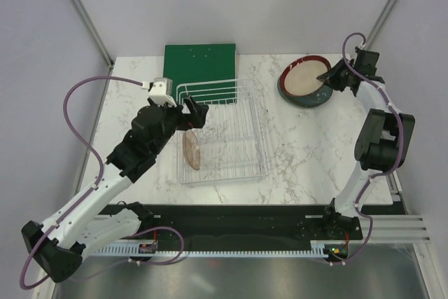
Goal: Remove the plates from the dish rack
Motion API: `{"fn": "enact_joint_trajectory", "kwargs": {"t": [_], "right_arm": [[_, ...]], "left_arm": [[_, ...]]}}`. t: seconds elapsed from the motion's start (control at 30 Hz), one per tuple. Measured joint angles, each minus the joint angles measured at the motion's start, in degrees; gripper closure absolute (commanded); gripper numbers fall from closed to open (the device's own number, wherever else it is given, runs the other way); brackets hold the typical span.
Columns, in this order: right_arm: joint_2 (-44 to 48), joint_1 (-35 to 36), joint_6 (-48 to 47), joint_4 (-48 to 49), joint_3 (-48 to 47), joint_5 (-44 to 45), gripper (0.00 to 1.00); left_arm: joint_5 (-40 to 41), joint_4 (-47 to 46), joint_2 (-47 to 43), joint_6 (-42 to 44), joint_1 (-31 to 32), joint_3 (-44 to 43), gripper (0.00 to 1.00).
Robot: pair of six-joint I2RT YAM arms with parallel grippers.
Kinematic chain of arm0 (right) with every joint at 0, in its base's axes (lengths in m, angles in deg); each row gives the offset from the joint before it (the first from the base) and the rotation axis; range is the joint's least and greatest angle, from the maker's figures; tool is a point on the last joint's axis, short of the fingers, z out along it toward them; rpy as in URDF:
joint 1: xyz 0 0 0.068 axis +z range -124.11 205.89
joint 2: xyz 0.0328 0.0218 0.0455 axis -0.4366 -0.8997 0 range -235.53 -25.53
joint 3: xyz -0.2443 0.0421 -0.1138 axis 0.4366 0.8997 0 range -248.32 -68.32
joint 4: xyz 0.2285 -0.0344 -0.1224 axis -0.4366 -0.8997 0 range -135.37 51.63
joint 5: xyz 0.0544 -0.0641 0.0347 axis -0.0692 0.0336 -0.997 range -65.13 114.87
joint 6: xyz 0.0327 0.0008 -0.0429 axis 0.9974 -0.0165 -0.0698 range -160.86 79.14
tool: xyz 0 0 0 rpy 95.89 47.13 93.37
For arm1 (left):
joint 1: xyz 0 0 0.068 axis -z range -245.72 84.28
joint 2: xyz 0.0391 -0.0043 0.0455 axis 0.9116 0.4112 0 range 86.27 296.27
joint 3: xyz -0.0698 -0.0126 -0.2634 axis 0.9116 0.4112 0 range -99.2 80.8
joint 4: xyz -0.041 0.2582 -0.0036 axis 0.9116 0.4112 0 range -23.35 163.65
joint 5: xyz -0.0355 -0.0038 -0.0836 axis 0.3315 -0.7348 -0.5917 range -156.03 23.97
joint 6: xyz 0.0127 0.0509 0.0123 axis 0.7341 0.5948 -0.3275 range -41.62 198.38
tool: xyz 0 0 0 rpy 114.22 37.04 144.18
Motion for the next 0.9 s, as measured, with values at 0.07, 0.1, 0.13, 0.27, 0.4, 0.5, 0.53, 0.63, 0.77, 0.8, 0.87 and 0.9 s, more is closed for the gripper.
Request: {"fn": "enact_joint_trajectory", "kwargs": {"t": [0.07, 0.1, 0.13, 0.27, 0.4, 0.5, 0.53, 0.63, 0.77, 0.8, 0.87, 0.9], "right_arm": [[-4.55, -0.04, -0.20, -1.01, -1.57, 0.44, 1.00], [-6.54, -0.04, 0.09, -1.33, -2.21, 0.72, 1.00], [-8.26, -0.15, 0.50, -1.20, -2.75, 0.17, 1.00], [-11.69, -0.79, 1.14, -1.09, -6.99, -1.14, 1.00], [-13.57, -1.31, 0.85, -0.13, -10.32, -0.83, 1.00], [-15.23, -1.68, 1.25, 0.09, -10.80, -1.25, 1.00], [-15.67, -1.70, 1.40, 0.09, -10.82, -1.77, 0.97], [-16.48, -2.27, 1.60, 0.04, -10.82, -2.75, 0.79], [-16.57, -2.51, 1.79, 0.07, -10.82, -3.37, 0.55], [-16.57, -2.56, 2.05, 0.13, -10.82, -3.69, 0.51], [-16.57, -2.51, 1.84, -0.28, -10.80, -3.21, 0.35], [-16.57, -2.54, 1.84, -0.59, -10.71, -3.19, 0.32]], "left_arm": [[1.29, 1.62, -1.86, 0.31, 0.00, 0.79, 0.00], [1.88, 2.43, -2.54, 0.44, 0.00, 1.14, 0.00], [2.47, 3.15, -2.95, 0.48, 0.07, 1.44, 0.00], [4.35, 6.10, -3.23, 0.87, 0.22, 2.51, 0.00], [5.57, 8.33, -3.23, 1.27, 0.24, 3.37, 0.00], [5.75, 9.16, -3.23, 1.38, 0.24, 3.41, 0.00], [5.79, 9.42, -3.23, 1.42, 0.24, 3.41, 0.00], [6.03, 9.73, -3.23, 1.51, 0.24, 3.43, 0.00], [6.62, 9.90, -3.26, 1.51, 0.24, 3.41, 0.00], [6.71, 10.01, -3.26, 1.51, 0.26, 3.41, 0.00], [6.88, 10.19, -3.26, 1.51, 0.24, 3.41, 0.00], [6.95, 10.38, -3.30, 1.53, 0.24, 3.41, 0.00]]}}
